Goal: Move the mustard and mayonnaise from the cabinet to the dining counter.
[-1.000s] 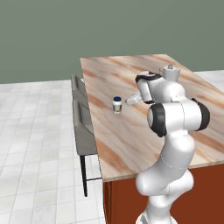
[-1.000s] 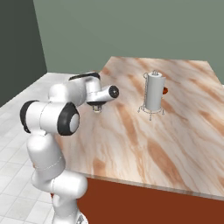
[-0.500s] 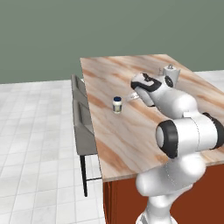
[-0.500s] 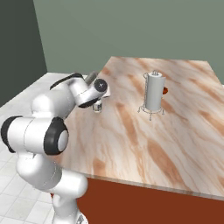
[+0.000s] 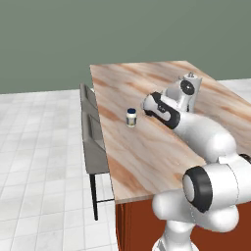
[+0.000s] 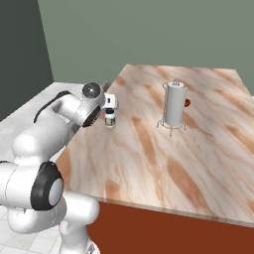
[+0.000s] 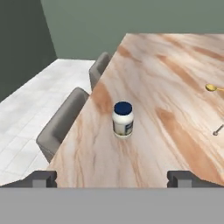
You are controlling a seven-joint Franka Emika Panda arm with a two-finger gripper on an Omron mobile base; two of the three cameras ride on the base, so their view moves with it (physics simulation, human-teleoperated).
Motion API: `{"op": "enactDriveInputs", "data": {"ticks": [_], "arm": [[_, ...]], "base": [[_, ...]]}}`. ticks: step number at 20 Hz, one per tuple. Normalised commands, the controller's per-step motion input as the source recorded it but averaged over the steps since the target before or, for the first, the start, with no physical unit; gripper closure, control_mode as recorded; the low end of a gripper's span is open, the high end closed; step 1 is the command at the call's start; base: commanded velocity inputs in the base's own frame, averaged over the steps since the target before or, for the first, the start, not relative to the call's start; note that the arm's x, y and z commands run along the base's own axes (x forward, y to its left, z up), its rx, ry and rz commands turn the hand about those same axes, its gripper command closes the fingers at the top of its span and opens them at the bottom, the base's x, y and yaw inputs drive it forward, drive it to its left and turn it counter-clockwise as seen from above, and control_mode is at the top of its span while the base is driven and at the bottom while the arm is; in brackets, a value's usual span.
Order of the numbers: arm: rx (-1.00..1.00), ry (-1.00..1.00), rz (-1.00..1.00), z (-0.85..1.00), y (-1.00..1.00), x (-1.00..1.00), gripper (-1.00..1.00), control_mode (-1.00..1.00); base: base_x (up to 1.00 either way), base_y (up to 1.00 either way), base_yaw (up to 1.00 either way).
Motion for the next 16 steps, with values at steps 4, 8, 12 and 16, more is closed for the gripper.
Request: {"op": "enactDriveInputs", "data": {"ticks": [4, 8, 12, 16], "arm": [[0.0, 0.0, -0.23, 0.44, 0.0, -0.58, -1.0, -1.0], [0.0, 0.0, -0.2, 0.47, 0.0, -0.6, -1.0, -1.0], [0.0, -0.01, -0.13, 0.38, 0.0, -0.72, -1.0, -1.0], [0.0, -0.09, -0.06, 0.33, 0.0, -0.83, -1.0, -1.0]], "base": [[0.0, 0.0, 0.0], [0.0, 0.0, 0.0], [0.0, 0.0, 0.0], [0.0, 0.0, 0.0]]}}
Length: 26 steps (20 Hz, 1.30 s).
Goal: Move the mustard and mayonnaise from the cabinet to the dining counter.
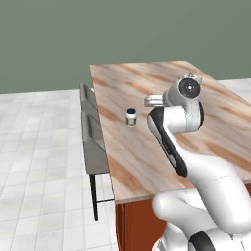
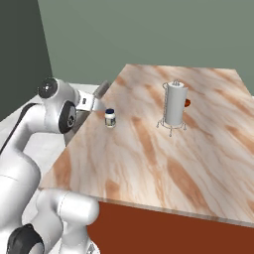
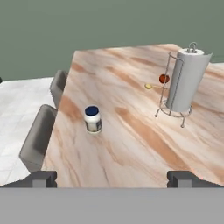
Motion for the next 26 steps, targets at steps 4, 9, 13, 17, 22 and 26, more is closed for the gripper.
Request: {"op": "enactDriveInputs", "data": {"ticks": [4, 9, 13, 17, 22, 26], "arm": [[0.06, 0.0, -0.01, 0.42, 0.0, -0.73, -1.0, -1.0], [0.07, 0.02, 0.02, 0.38, 0.05, -0.69, -1.0, -1.0], [0.0, 0.07, 0.14, 0.28, 0.15, -0.6, -1.0, -1.0], [-0.01, 0.1, 0.13, 0.22, 0.11, -0.56, -1.0, -1.0], [-0.01, 0.13, 0.08, 0.2, 0.06, -0.58, -1.0, -1.0], [0.0, 0.12, 0.0, 0.1, 0.04, -0.58, -1.0, -1.0]], "base": [[0.0, 0.0, 0.0], [0.0, 0.0, 0.0], [0.0, 0.0, 0.0], [0.0, 0.0, 0.0], [0.0, 0.0, 0.0], [0.0, 0.0, 0.0]]}}
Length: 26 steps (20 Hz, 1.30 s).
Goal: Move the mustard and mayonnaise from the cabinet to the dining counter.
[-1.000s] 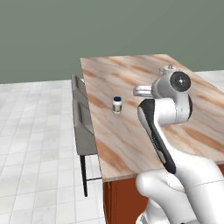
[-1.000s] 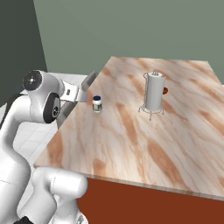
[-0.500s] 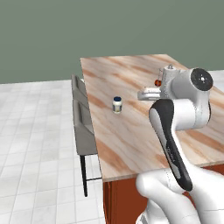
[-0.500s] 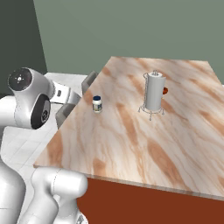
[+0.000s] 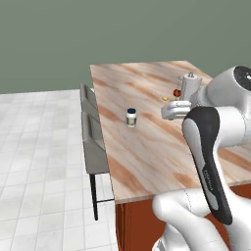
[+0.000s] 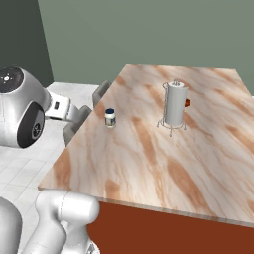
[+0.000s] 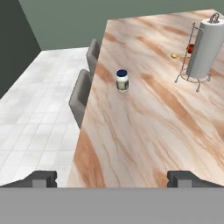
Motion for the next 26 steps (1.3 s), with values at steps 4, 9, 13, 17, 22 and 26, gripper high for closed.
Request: {"op": "enactDriveInputs", "data": {"ticks": [4, 9, 13, 17, 22, 26], "arm": [[0.0, 0.06, 0.0, 0.07, 0.0, -0.54, -1.0, -1.0], [-0.01, 0.0, 0.0, 0.0, -0.03, -0.59, -1.0, -1.0], [0.0, 0.0, 0.0, 0.0, -0.12, -0.59, -1.0, -1.0], [0.0, 0.0, 0.0, 0.03, -0.1, -0.59, -1.0, -1.0], [0.0, 0.0, 0.0, 0.05, -0.11, -0.49, -1.0, -1.0], [-0.01, 0.01, -0.02, 0.0, -0.02, -0.29, -1.0, -1.0]], "base": [[0.0, 0.0, 0.0], [0.0, 0.0, 0.0], [0.0, 0.0, 0.0], [0.0, 0.0, 0.0], [0.0, 0.0, 0.0], [0.0, 0.0, 0.0]]}}
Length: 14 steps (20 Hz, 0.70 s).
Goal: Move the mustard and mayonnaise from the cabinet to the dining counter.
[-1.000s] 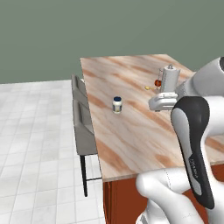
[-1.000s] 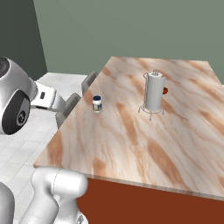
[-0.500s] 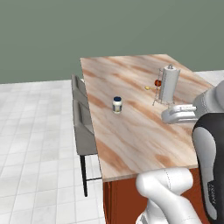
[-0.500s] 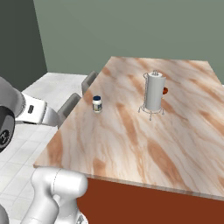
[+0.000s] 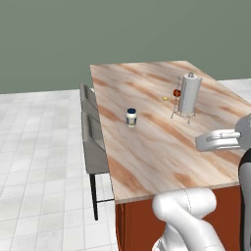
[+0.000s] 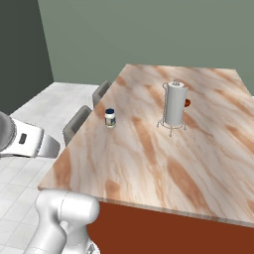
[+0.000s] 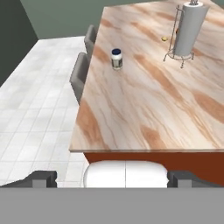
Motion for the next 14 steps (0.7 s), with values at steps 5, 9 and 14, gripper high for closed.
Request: {"op": "enactDriveInputs", "data": {"ticks": [5, 9, 14], "arm": [[0.0, 0.0, 0.0, 0.0, 0.0, 0.0, -1.0, 1.0], [0.0, 0.0, 0.0, 0.0, 0.0, 0.0, -1.0, 1.0], [0.0, 0.0, 0.0, 0.0, 0.0, 0.0, -1.0, 1.0]], "base": [[0.0, 0.0, 0.0], [0.0, 0.0, -0.09], [0.0, -0.03, -0.72]]}}
